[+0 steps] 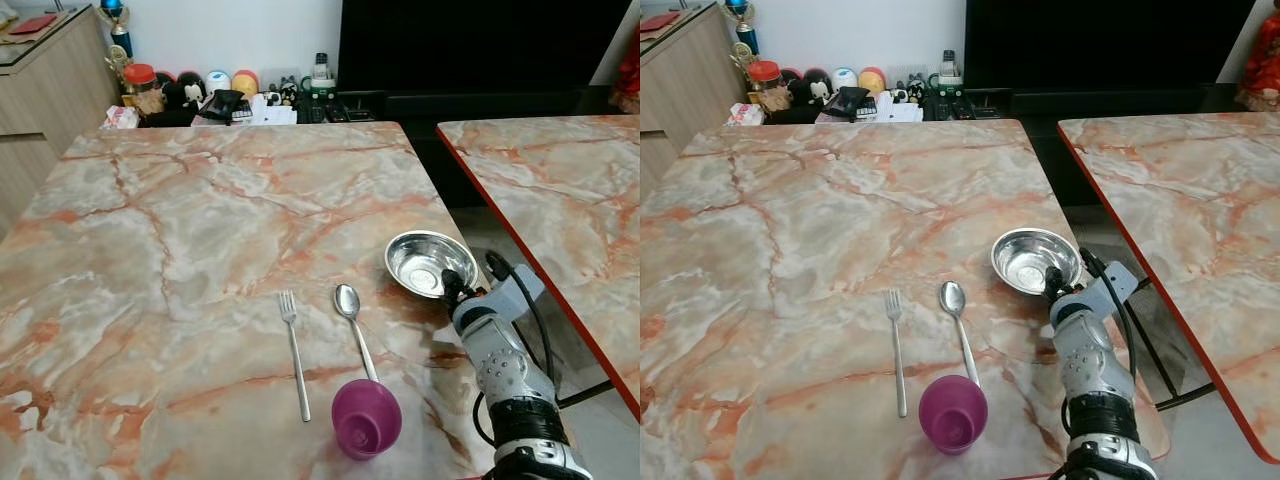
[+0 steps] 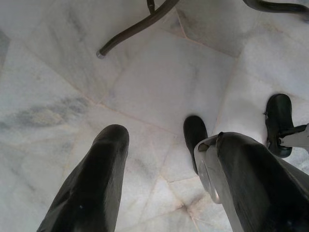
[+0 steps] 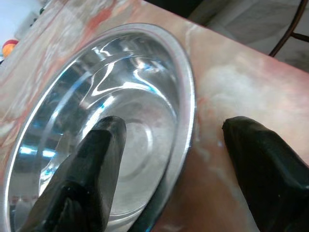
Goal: Setting the table
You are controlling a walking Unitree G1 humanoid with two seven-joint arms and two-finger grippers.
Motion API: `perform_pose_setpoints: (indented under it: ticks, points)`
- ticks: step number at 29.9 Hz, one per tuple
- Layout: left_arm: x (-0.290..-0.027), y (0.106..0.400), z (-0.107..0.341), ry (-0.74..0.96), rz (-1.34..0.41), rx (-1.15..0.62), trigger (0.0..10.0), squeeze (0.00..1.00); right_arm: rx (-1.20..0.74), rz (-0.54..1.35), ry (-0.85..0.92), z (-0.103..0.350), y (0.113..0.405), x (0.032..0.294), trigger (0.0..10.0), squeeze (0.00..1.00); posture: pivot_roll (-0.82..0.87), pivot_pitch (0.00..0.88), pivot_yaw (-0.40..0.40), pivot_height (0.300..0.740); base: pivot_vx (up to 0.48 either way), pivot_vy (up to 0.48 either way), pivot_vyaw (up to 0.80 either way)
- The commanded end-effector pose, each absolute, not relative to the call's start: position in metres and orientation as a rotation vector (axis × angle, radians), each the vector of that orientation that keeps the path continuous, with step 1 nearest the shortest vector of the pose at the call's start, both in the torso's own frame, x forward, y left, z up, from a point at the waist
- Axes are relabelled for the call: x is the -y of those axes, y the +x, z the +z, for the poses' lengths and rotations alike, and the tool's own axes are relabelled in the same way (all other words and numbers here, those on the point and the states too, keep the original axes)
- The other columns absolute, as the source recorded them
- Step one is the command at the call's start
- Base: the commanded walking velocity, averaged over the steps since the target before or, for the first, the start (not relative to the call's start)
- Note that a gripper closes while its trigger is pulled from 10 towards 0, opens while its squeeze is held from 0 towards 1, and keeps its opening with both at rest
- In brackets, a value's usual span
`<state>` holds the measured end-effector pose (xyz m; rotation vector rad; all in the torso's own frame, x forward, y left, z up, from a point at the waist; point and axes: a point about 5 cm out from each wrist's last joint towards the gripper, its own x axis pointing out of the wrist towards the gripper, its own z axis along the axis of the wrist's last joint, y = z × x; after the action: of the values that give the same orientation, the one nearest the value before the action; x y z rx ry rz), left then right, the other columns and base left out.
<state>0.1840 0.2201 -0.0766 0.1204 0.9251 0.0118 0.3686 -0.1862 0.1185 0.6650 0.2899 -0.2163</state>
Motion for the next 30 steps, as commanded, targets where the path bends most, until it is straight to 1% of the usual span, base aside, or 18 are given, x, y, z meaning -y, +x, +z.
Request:
perform_pose_setpoints:
  ticks: [1,5,6,7,8,9,17,25,30]
  points:
    - [-0.221,0.178,-0.079,0.136,0.0,-0.944,10.0,0.0,-0.306,-0.197,0.65,0.118,0.371,0.182,10.0,0.0,0.0,0.103,-0.009,0.74,0.0,0.0,0.0]
    - [-0.22,0.179,-0.079,0.14,-0.008,-0.94,10.0,0.0,-0.311,-0.189,0.658,0.116,0.371,0.18,10.0,0.0,0.0,0.099,-0.008,0.74,0.0,0.0,0.0]
    - [-0.22,0.18,-0.079,0.139,-0.008,-0.937,10.0,0.0,-0.311,-0.187,0.665,0.115,0.371,0.179,7.7,0.0,0.0,0.092,-0.007,0.74,0.0,0.0,0.0]
    - [-0.22,0.18,-0.078,0.14,-0.008,-0.936,10.0,0.0,-0.312,-0.187,0.666,0.114,0.37,0.179,7.7,0.0,0.0,0.092,-0.007,0.74,0.0,0.0,0.0]
    - [-0.22,0.181,-0.078,0.152,-0.015,-0.931,10.0,0.0,-0.315,-0.187,0.668,0.113,0.37,0.178,0.2,0.0,0.0,0.086,-0.006,0.74,0.0,0.0,0.0]
    - [-0.219,0.181,-0.078,0.154,-0.018,-0.929,10.0,0.0,-0.316,-0.185,0.67,0.112,0.37,0.177,0.0,0.0,0.0,0.086,-0.006,0.74,0.0,0.0,0.0]
    - [-0.217,0.181,-0.078,0.157,-0.028,-0.927,10.0,0.0,-0.322,-0.18,0.669,0.107,0.366,0.178,0.0,0.0,-0.01,0.068,-0.003,0.74,0.0,0.0,0.0]
    - [-0.219,0.179,-0.079,0.169,-0.03,-0.928,10.0,0.0,-0.326,-0.194,0.67,0.103,0.363,0.179,0.0,0.0,-0.02,0.026,-0.001,0.74,0.0,0.0,0.0]
    - [-0.219,0.179,-0.079,0.172,-0.032,-0.929,10.0,0.0,-0.325,-0.213,0.67,0.101,0.362,0.18,0.0,0.0,-0.02,0.021,-0.001,0.74,0.0,0.0,0.0]
